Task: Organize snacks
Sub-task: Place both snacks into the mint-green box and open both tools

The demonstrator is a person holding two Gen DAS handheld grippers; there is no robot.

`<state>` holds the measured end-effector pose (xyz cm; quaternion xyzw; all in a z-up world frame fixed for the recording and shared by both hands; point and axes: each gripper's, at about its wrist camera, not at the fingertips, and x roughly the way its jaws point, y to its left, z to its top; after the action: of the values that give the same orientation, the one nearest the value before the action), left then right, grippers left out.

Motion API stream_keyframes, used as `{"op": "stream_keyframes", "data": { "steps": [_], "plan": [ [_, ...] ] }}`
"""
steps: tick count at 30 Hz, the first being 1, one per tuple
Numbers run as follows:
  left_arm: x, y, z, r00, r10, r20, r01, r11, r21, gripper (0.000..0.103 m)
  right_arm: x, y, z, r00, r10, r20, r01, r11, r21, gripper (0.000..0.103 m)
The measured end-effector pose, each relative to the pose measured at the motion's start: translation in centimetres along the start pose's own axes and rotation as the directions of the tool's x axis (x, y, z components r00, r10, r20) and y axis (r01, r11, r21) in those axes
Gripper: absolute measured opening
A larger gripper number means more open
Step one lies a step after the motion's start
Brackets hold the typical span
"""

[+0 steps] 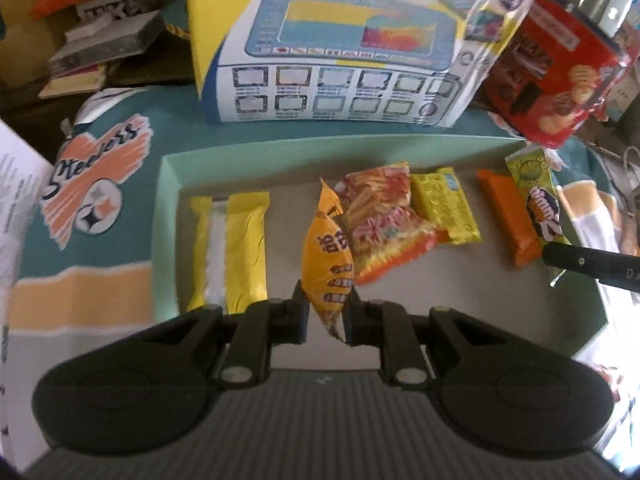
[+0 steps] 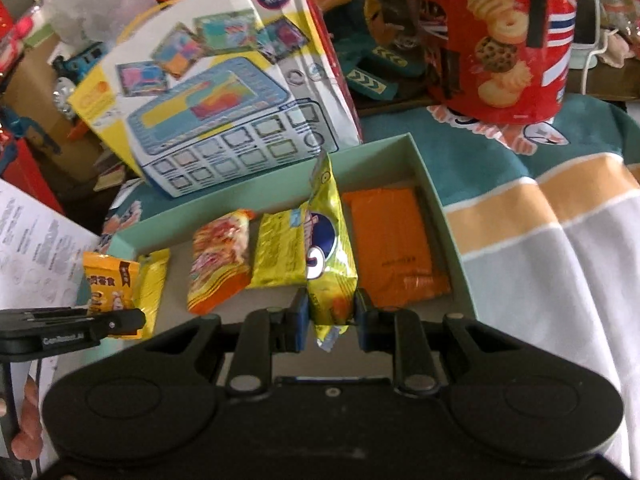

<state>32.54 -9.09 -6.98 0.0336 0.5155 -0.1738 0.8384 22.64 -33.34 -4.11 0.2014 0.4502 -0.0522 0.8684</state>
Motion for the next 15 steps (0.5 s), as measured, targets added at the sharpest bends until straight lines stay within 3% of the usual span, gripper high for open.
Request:
{"op": "stream_keyframes", "data": {
  "steps": [5, 7, 8, 9, 10, 11, 12, 14, 15],
  "plan": [
    [2.6, 0.3, 1.5, 1.000, -0.004, -0.016, 0.004, 1.000, -0.004, 0.016, 2.8, -0.5, 1.6, 1.000, -0.002, -0.018, 0.002, 1.000, 0.006, 0.023],
    [3.2, 0.4, 1.8, 1.000, 0.008, -0.017, -0.008, 1.000, -0.009, 0.021, 3.5, -0.4, 2.0, 1.000, 0.003, -0.023, -0.003, 1.000, -0.002, 0.024],
    [3.4, 0.4, 1.9, 1.000, 0.023, -0.013, -0.024, 1.000, -0.013, 0.034, 3.6, -0.3, 2.0, 1.000, 0.005, -0.020, -0.005, 1.000, -0.010, 0.027],
    [3.4, 0.4, 2.0, 0.999, 0.039, -0.009, -0.039, 0.999, -0.017, 0.061, 3.6, -0.1, 2.1, 1.000, -0.001, -0.011, 0.000, 1.000, -0.018, 0.033],
    [3.3, 0.4, 2.0, 0.999, 0.053, -0.002, -0.053, 0.998, -0.021, 0.073, 3.5, 0.0, 2.1, 1.000, -0.002, -0.003, 0.002, 1.000, -0.024, 0.036],
    [3.1, 0.3, 1.9, 0.998, 0.068, 0.012, -0.068, 0.997, -0.021, 0.087, 3.3, 0.2, 2.1, 1.000, 0.004, 0.002, -0.004, 1.000, -0.027, 0.046],
    [2.8, 0.2, 1.8, 0.997, 0.080, 0.025, -0.079, 0.997, -0.018, 0.092, 3.0, 0.3, 2.1, 1.000, 0.013, 0.006, -0.012, 1.000, -0.027, 0.063],
    [2.1, 0.1, 1.6, 0.996, 0.088, 0.029, -0.087, 0.996, -0.014, 0.095, 2.1, 0.5, 1.9, 0.999, 0.012, 0.032, -0.012, 0.999, -0.030, 0.078],
    [1.7, 0.0, 1.4, 0.996, 0.087, 0.028, -0.087, 0.996, -0.016, 0.097, 1.6, 0.6, 1.7, 0.999, 0.011, 0.048, -0.009, 0.999, -0.040, 0.078]
  ]
}}
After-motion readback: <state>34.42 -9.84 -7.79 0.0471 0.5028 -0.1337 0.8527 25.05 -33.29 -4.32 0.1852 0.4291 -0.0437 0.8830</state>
